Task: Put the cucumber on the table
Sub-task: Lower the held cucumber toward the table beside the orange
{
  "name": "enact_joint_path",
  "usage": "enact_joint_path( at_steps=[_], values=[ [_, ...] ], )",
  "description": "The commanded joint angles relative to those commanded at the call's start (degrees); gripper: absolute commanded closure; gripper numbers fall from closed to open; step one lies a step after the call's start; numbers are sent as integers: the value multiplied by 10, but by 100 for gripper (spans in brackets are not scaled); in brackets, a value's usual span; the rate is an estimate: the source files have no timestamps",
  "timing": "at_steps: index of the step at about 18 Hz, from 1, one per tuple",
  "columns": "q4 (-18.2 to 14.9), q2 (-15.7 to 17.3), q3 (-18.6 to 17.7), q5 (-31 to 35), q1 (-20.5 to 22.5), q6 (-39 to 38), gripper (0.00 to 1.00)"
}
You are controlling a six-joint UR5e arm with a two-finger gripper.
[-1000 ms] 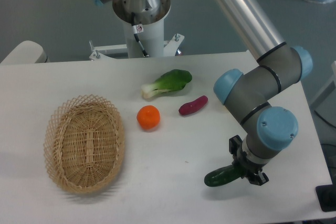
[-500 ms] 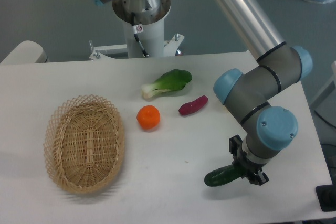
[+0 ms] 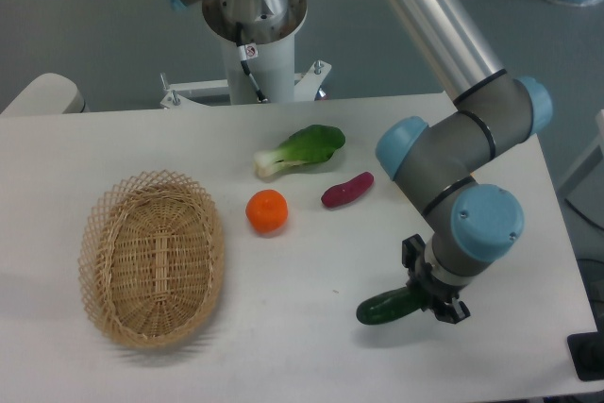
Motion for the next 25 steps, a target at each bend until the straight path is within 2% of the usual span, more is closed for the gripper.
enact_joint_path(
  at_steps=[4, 7, 10, 13, 16, 20, 25],
  values=[
    [4, 0, -15, 2, -26, 2, 71],
    [4, 0, -36, 16, -40, 64, 70],
    [3, 8, -60, 17, -40, 90, 70],
    [1, 8, -70, 11, -43, 87, 69],
    [0, 5, -71, 10, -56, 82, 64],
    [-1, 4, -71, -1, -66, 81, 50],
    [0, 4, -67, -17, -69, 77, 12]
  ],
)
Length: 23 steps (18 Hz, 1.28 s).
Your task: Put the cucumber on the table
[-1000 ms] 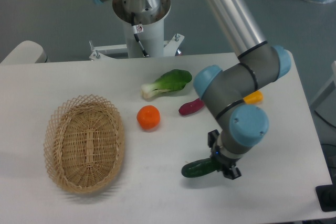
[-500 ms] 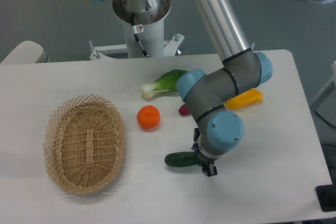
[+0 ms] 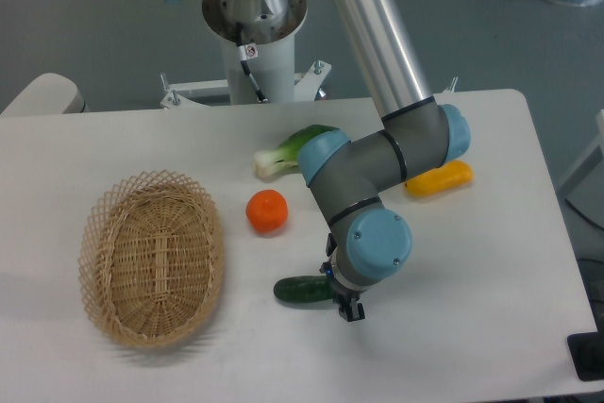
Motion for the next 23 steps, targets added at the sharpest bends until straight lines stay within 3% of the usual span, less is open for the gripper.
enact_joint_path(
  at_steps=[4, 12, 23],
  values=[
    [7, 3, 4, -15, -1, -17, 1],
    [6, 7, 40, -7, 8, -21, 0],
    [1, -4, 90, -4, 65, -55, 0]
  ],
)
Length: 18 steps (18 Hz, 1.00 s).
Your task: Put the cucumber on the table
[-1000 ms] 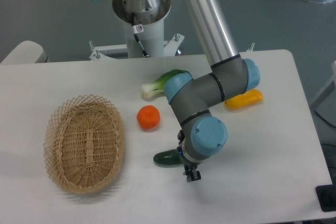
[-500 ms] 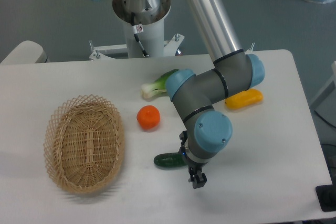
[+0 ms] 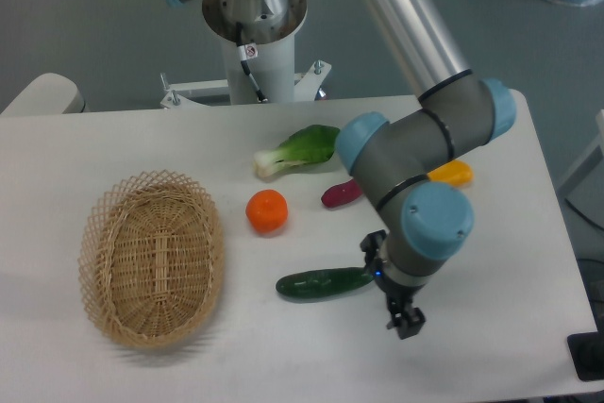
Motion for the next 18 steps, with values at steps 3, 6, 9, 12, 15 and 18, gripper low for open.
enact_joint_path(
  at_steps=[3, 6, 9, 12, 15, 18],
  values=[
    [-1, -13, 20, 30, 4, -6, 0],
    [1, -16, 22, 31, 12, -6, 0],
    [3, -20, 26, 29, 19, -5, 0],
    [4, -22, 26, 27, 19, -5, 0],
    [4, -25, 26, 26, 19, -3, 0],
    [4, -25, 26, 27, 20, -4, 0]
  ],
)
